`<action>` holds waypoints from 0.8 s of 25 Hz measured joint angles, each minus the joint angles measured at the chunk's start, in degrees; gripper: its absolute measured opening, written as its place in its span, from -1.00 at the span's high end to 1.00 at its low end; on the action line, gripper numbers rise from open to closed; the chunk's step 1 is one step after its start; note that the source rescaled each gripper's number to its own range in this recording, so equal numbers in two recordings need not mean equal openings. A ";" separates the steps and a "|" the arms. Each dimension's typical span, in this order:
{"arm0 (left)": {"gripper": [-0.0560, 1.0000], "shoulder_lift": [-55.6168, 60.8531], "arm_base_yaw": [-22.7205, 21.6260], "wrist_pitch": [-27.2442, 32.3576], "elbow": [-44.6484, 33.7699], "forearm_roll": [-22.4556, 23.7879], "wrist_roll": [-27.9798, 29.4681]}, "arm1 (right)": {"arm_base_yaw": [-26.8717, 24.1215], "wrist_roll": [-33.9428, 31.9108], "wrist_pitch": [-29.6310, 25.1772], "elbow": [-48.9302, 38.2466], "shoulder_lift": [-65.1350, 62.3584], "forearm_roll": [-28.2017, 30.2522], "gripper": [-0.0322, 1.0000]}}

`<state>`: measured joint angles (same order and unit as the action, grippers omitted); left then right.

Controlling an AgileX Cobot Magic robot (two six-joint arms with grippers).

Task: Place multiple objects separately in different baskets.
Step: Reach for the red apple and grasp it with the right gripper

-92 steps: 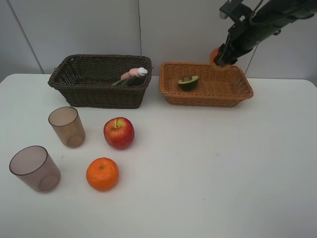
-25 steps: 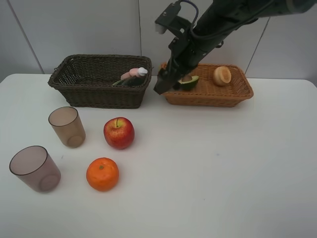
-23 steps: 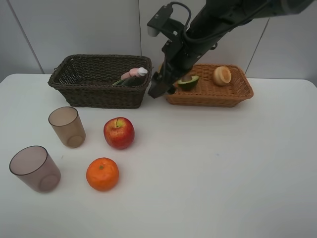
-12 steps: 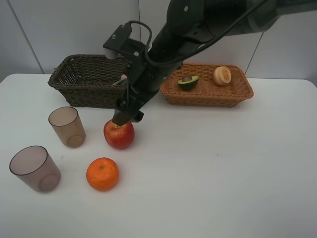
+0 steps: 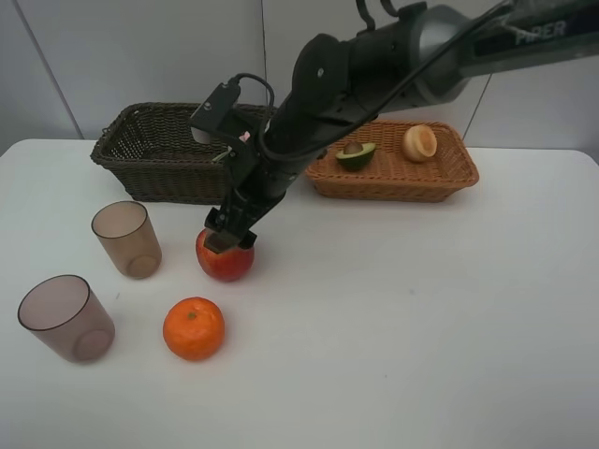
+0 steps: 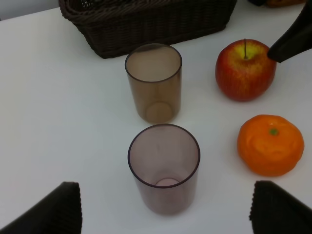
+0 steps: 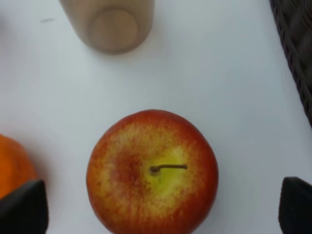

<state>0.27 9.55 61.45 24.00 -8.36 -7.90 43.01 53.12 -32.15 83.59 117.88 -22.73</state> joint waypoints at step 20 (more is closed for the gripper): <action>-0.89 0.00 0.00 0.00 0.00 0.00 0.00 | 1.08 0.00 7.35 0.00 7.31 -3.63 -1.00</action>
<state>0.27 9.55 61.45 24.00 -8.36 -7.90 44.10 53.12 -24.80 83.59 125.19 -26.36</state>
